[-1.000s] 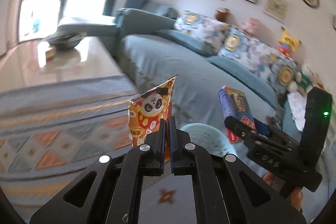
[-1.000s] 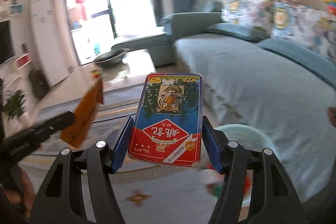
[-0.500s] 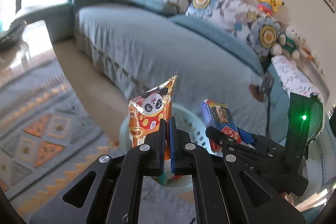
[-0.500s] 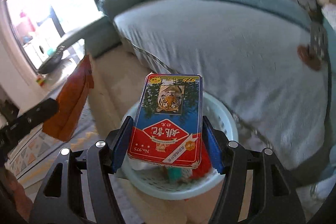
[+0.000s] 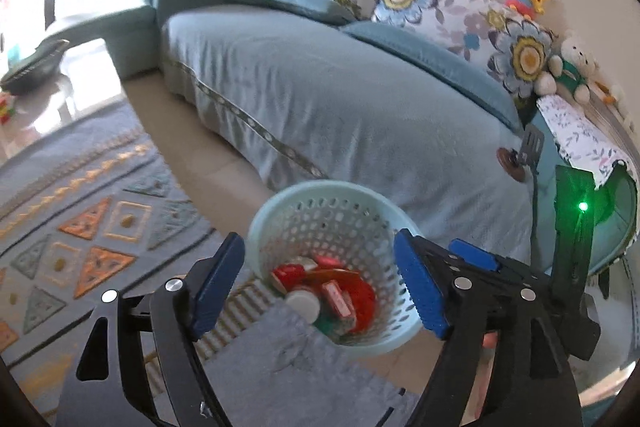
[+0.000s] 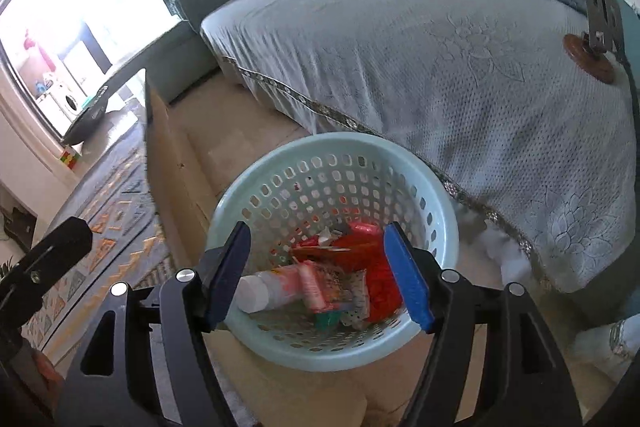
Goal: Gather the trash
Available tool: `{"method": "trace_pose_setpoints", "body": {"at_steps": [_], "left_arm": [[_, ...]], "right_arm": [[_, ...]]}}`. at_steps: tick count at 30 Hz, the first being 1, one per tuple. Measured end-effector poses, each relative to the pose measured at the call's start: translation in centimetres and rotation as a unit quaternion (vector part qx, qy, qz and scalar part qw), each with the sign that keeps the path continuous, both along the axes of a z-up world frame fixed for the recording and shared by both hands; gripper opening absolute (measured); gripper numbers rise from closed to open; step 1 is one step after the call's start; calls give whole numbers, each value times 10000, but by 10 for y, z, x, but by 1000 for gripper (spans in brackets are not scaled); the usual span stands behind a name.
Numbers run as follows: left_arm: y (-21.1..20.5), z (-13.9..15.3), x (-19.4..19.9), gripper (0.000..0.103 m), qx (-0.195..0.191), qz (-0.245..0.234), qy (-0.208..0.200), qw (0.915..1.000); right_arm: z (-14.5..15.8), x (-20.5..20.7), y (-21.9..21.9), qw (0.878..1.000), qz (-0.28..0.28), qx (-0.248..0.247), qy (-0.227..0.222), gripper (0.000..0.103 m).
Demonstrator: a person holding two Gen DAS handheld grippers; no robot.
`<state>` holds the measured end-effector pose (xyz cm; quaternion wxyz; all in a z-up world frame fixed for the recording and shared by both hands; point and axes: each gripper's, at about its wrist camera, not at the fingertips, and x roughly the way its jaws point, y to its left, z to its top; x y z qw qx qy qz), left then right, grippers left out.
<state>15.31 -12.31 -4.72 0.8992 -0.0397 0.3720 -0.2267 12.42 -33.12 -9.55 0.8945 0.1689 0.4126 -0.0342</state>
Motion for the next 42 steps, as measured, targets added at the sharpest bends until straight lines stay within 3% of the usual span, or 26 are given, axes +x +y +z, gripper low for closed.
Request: {"method": "trace_pose_setpoints", "body": {"at_steps": [5, 7, 11, 16, 22, 28, 37, 42], "left_arm": [[22, 26, -30, 80, 88, 380, -447, 9982], [31, 34, -44, 81, 210, 540, -649, 9962], [52, 49, -76, 84, 339, 952, -992, 9899], [74, 56, -116, 86, 558, 1457, -1347, 9785], [90, 48, -147, 88, 931, 1884, -1480, 9664], [113, 47, -153, 91, 908, 2306, -1621, 9551], [141, 55, -160, 91, 807, 2984, -1810, 9336], [144, 59, -161, 94, 841, 3115, -1835, 9286]], "right_arm": [[39, -23, 30, 9958, 162, -626, -647, 71], [55, -35, 42, 9916, 208, -828, -969, 78], [81, -62, 66, 9860, 321, -885, -1374, 87], [95, -98, 86, 9847, 39, -708, -1592, 89], [97, -135, 116, 9613, -427, -1468, -2291, 89], [92, -136, 121, 9548, -449, -1653, -2430, 89], [86, -136, 131, 9552, -250, -1698, -2410, 89], [86, -138, 138, 9525, -161, -1783, -2465, 89]]}}
